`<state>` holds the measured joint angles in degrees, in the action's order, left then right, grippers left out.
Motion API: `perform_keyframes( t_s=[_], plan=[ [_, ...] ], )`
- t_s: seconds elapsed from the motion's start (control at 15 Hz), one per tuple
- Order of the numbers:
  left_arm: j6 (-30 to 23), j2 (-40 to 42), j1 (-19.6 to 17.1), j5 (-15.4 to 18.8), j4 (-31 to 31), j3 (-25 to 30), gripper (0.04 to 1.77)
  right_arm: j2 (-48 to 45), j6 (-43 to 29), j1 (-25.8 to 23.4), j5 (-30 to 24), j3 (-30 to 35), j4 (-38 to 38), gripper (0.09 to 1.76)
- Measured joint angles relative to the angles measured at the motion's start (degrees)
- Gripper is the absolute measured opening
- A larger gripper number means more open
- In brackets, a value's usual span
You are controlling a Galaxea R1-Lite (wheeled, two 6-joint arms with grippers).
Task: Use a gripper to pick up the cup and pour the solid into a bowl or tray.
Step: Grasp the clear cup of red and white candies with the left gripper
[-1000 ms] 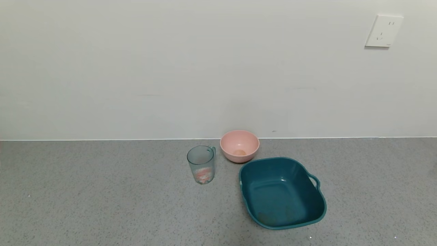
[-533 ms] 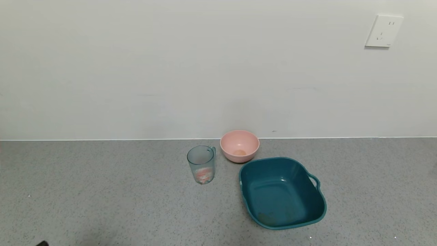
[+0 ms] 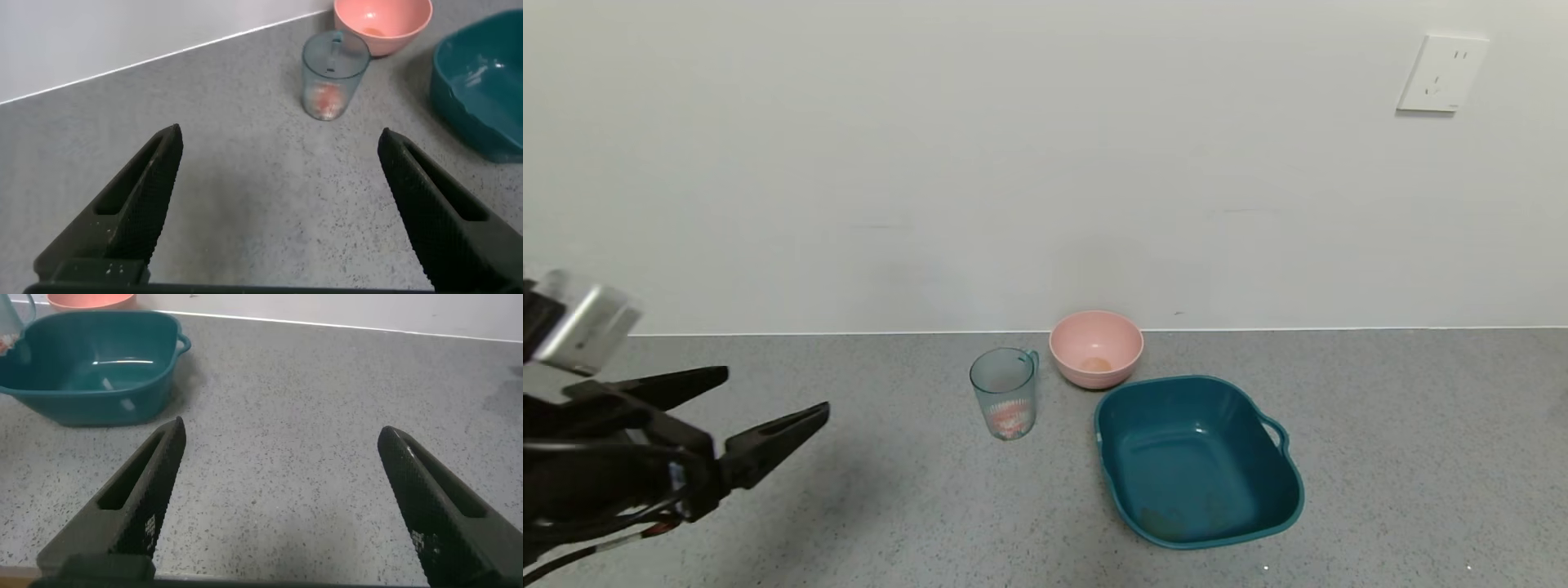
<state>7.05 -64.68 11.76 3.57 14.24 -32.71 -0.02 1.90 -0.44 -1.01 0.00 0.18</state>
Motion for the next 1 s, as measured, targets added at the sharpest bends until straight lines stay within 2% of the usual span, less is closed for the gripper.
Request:
perform_keyframes(
  t_s=[0.2, 0.4, 0.53, 0.73, 1.0],
  plan=[
    [-0.3, -9.6, 8.5, -7.3, 9.7, -0.3, 1.72, 0.0, 0.0, 0.0, 0.0, 0.0, 0.0, 1.71],
    [-3.3, -18.6, 14.3, -14.8, 17.8, 0.9, 1.72, 0.0, 0.0, 0.0, 0.0, 0.0, 0.0, 1.71],
    [-5.4, -24.1, 17.3, -18.3, 22.1, 2.0, 1.72, 0.0, 0.0, 0.0, 0.0, 0.0, 0.0, 1.71],
    [-6.8, -32.0, 20.8, -21.7, 29.9, 3.9, 1.72, 0.0, 0.0, 0.0, 0.0, 0.0, 0.0, 1.71],
    [-7.5, -44.6, 23.1, -26.9, 45.4, 5.0, 1.72, 0.0, 0.0, 0.0, 0.0, 0.0, 0.0, 1.71]
  ],
)
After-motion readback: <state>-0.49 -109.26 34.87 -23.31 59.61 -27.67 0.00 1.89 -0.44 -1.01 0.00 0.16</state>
